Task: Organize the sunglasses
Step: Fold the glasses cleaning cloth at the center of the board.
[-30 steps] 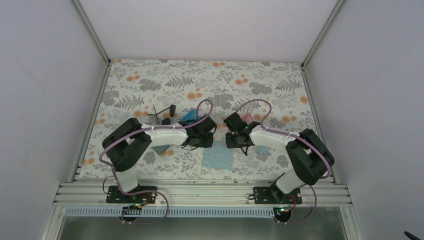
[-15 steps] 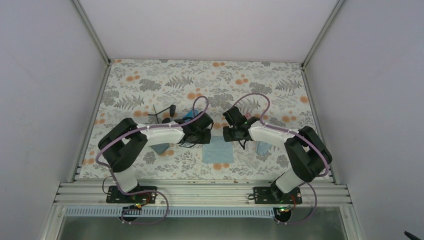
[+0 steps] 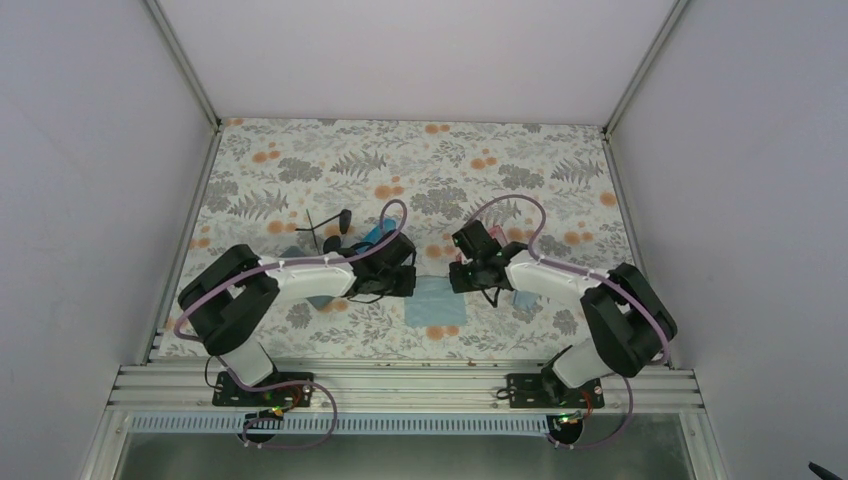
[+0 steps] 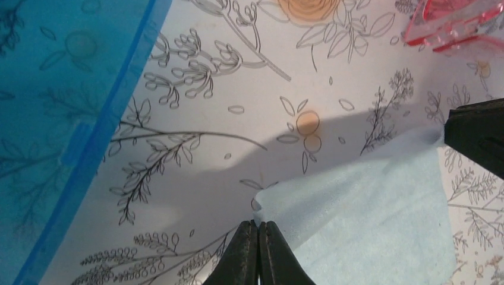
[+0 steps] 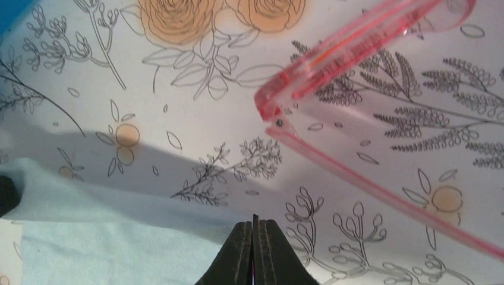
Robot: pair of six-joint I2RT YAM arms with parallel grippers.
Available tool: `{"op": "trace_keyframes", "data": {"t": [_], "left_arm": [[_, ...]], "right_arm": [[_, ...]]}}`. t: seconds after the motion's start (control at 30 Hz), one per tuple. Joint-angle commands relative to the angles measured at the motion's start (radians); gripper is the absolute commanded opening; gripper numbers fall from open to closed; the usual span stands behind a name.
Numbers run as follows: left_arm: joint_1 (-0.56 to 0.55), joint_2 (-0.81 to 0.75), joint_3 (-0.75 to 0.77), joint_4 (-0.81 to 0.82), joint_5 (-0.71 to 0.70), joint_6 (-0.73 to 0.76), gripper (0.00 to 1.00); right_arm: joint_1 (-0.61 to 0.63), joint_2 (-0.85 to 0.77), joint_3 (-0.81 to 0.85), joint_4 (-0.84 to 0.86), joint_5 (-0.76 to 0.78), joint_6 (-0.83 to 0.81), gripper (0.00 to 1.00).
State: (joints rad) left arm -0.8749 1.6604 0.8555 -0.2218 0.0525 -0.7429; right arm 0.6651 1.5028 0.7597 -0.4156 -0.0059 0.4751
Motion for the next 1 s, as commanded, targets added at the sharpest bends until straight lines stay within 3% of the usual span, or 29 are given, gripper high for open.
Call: {"op": "trace_keyframes", "data": {"t": [0.0, 0.23, 0.73, 0.97], "left_arm": [[0.0, -0.048, -0.036, 0.025, 0.045, 0.02, 0.02], [-0.011, -0.095, -0.087, 0.027, 0.081, 0.004, 0.02], [-0.034, -0.121, -0.12, 0.006, 0.067, -0.029, 0.02], [-0.042, -0.119, -0.134, 0.029, 0.084, -0.034, 0.02]], "right_arm": [[-0.008, -0.054, -0.036, -0.024, -0.012, 0.025, 0.04], [-0.006, -0.065, -0.048, -0.118, 0.071, 0.093, 0.04], [-0.001, -0.135, -0.064, -0.117, -0.154, 0.084, 0.04], [0.006, -0.128, -0.079, -0.129, -0.112, 0.106, 0.04]]}}
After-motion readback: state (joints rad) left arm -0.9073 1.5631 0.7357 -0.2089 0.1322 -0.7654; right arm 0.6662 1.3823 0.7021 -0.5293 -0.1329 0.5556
